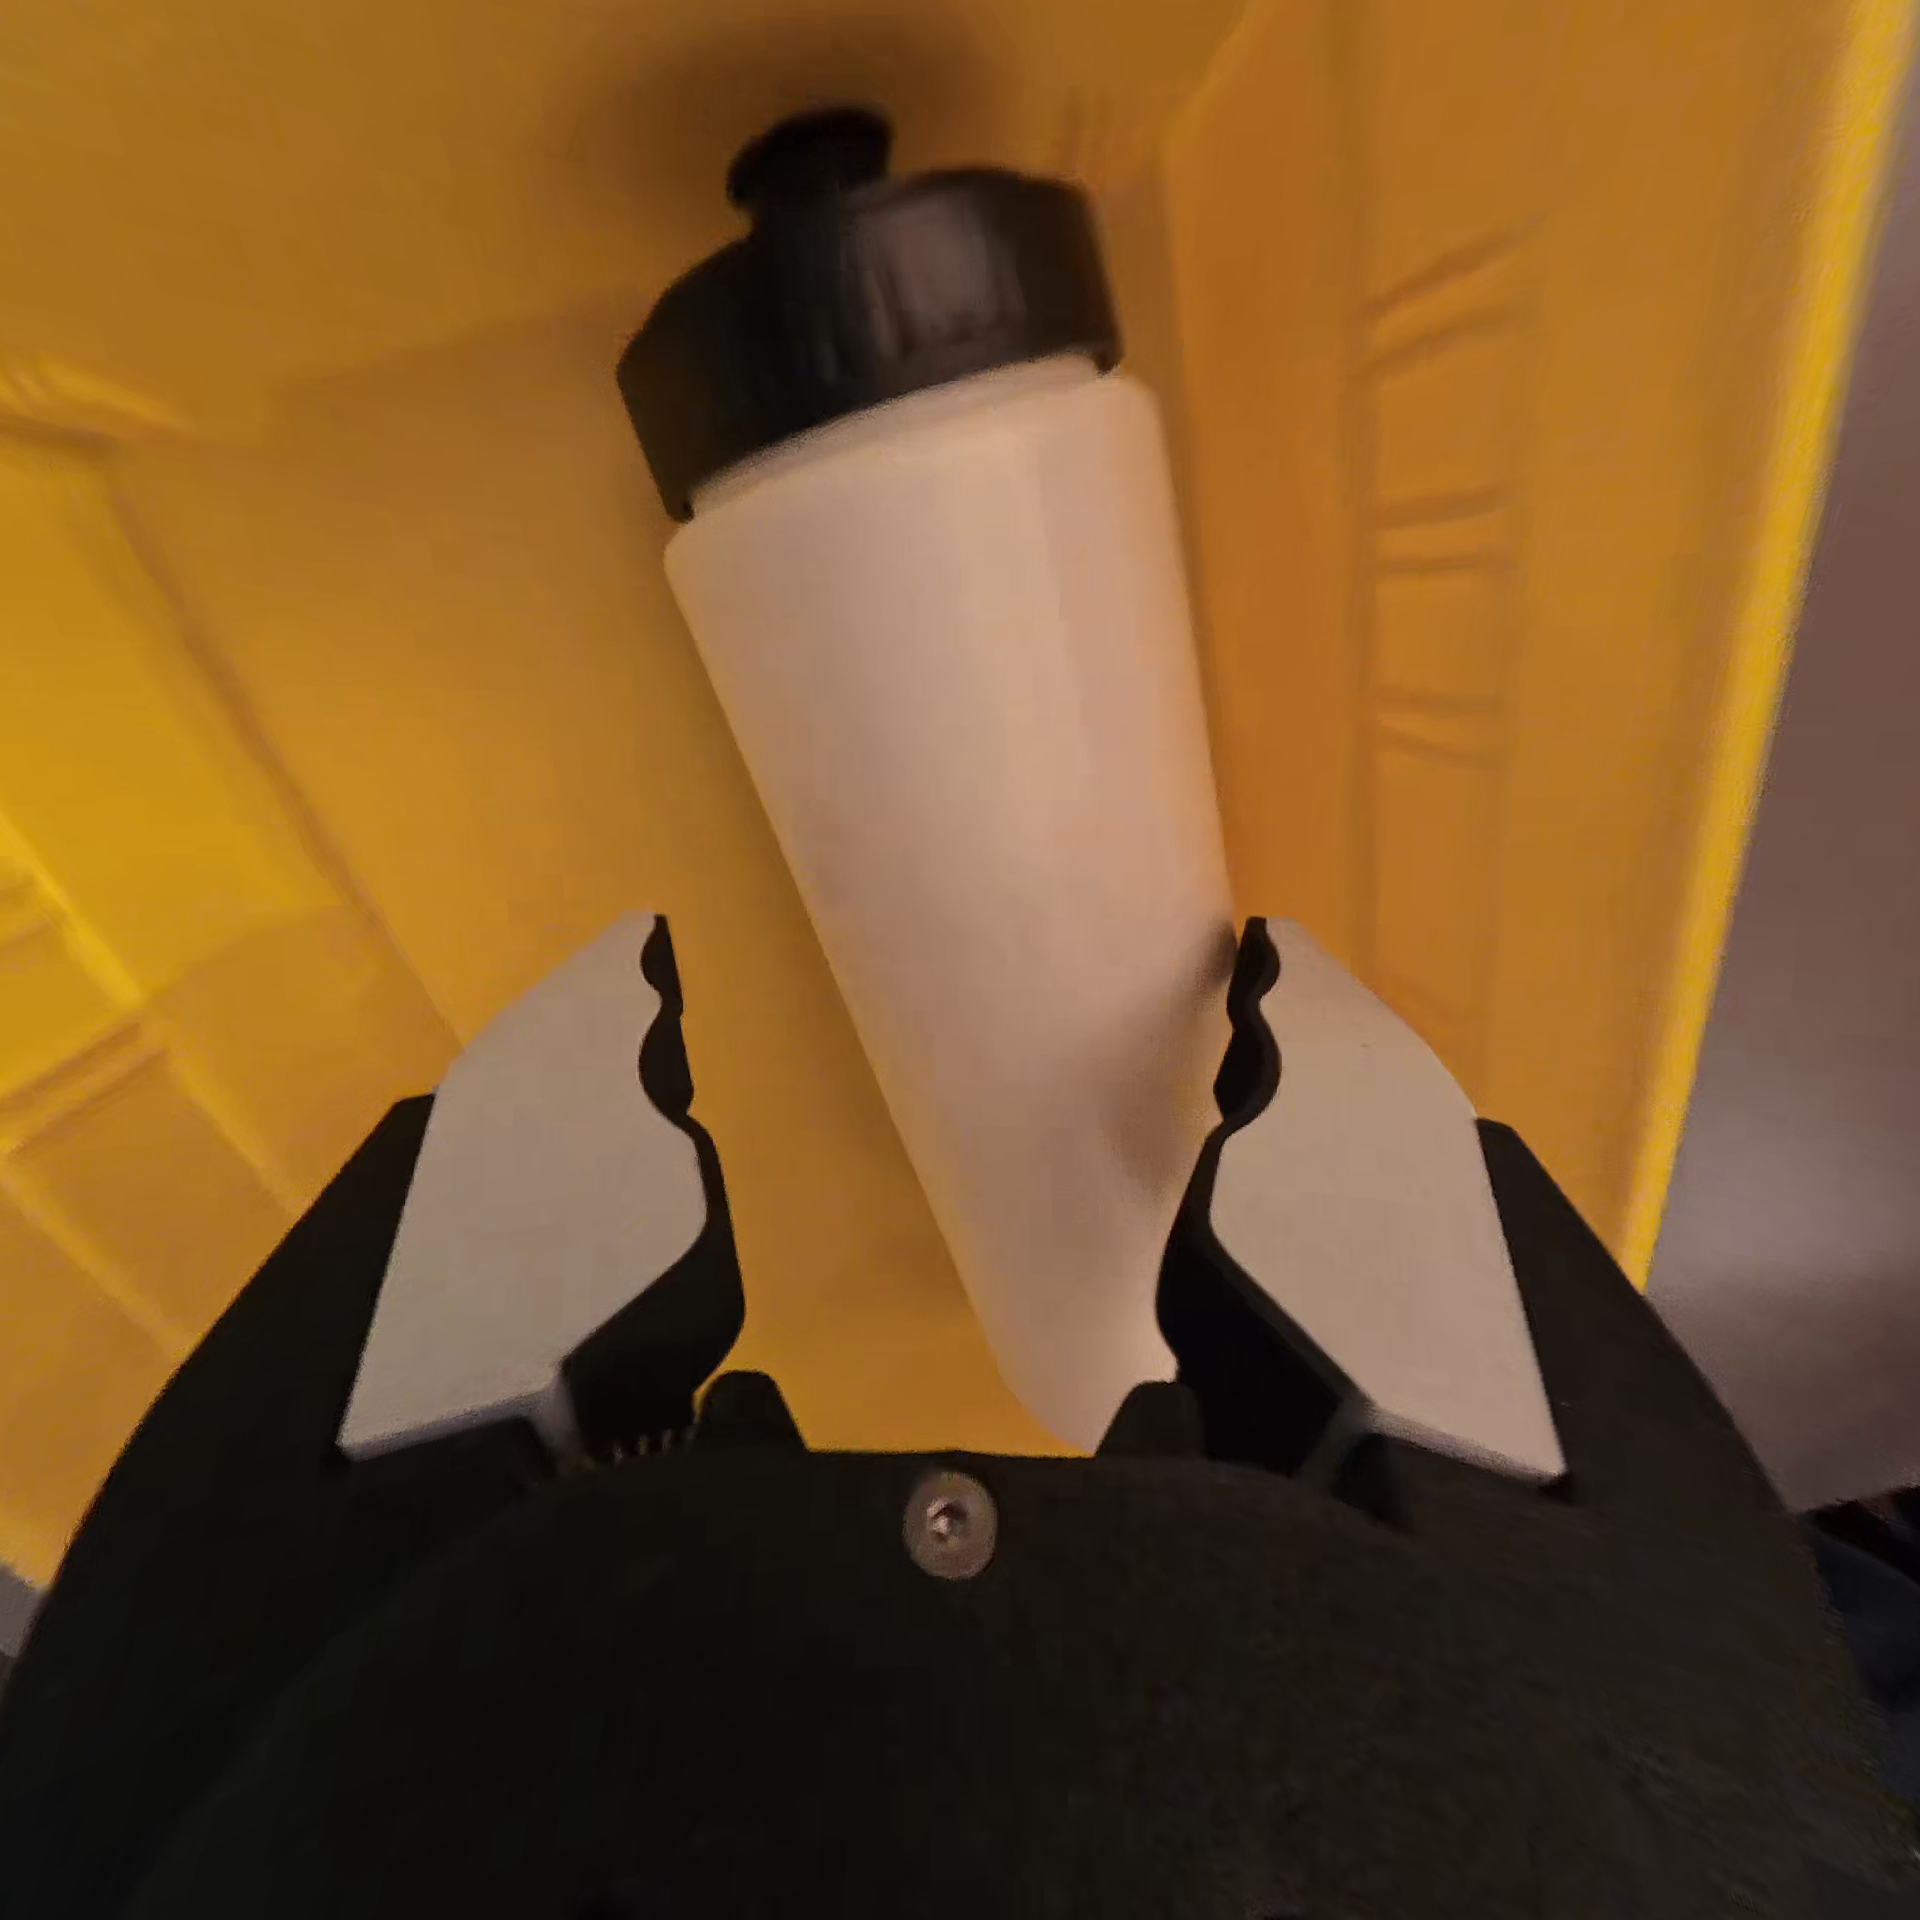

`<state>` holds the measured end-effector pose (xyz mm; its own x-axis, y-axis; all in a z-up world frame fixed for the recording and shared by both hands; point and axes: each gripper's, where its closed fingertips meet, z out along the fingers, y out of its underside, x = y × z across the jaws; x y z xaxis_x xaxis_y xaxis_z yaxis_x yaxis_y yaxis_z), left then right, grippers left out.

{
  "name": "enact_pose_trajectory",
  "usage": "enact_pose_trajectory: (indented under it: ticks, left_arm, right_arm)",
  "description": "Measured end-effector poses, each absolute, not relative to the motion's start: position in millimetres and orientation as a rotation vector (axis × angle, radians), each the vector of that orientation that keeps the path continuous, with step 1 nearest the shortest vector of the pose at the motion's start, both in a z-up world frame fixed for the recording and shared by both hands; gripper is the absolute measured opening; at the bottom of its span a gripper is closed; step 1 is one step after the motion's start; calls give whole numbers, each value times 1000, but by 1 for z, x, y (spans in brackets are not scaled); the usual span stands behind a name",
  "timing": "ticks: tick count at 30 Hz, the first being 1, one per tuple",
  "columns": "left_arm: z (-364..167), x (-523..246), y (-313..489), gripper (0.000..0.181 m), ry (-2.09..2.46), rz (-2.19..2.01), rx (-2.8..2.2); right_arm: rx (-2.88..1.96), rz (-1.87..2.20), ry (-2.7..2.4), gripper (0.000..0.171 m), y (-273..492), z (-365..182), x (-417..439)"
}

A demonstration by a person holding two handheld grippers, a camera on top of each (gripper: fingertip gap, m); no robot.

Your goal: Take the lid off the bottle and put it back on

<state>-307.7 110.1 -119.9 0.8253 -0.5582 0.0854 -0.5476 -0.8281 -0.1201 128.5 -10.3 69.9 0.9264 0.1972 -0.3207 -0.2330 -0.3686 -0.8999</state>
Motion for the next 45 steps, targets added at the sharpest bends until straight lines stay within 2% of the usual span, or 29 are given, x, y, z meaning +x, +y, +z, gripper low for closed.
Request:
enact_pose_trajectory:
  ticks: [4, 7, 14, 20, 24, 29, 32, 34, 37, 41, 42, 43, 45]
  left_arm:
    - [-138, -323, 112, 89, 879, -25, -3000]
    - [-142, -329, 118, 91, 913, 57, -2962]
    - [-134, -341, 128, 89, 892, -28, -2900]
    - [-103, -348, 129, 89, 829, -307, -2817]
    - [-65, -336, 120, 89, 836, -549, -2673]
    - [29, -270, 73, 89, 1046, -798, -2205]
    - [81, -209, 8, 89, 1235, -953, -1851]
    - [94, -174, -29, 89, 1315, -1020, -1678]
    - [85, -134, -57, 89, 1355, -1026, -1517]
    - [48, -102, -49, 89, 1304, -913, -1408]
    - [34, -97, -47, 90, 1302, -891, -1408]
    - [20, -93, -45, 90, 1306, -878, -1415]
    - [-4, -88, -42, 90, 1306, -875, -1439]
  right_arm:
    - [-1964, 408, -26, 65, -8, 61, 119]
    - [-2005, 356, -51, 65, -5, 55, 116]
    - [-2071, 327, -119, 64, 1, 43, 102]
    - [-2088, 316, -182, 64, 5, 41, 86]
    - [-2059, 352, -244, 62, 8, 48, 65]
    - [-1785, 648, -452, 63, 0, 95, -21]
    - [-1563, 919, -607, 82, -24, 124, -87]
    - [-1493, 1022, -687, 94, -38, 130, -116]
    - [-1466, 1037, -757, 100, -48, 129, -135]
    - [-1502, 979, -726, 100, -38, 122, -121]
    - [-1515, 980, -713, 97, -35, 119, -117]
    - [-1530, 996, -731, 85, -35, 114, -115]
    - [-1621, 1007, -770, 78, -30, 93, -116]
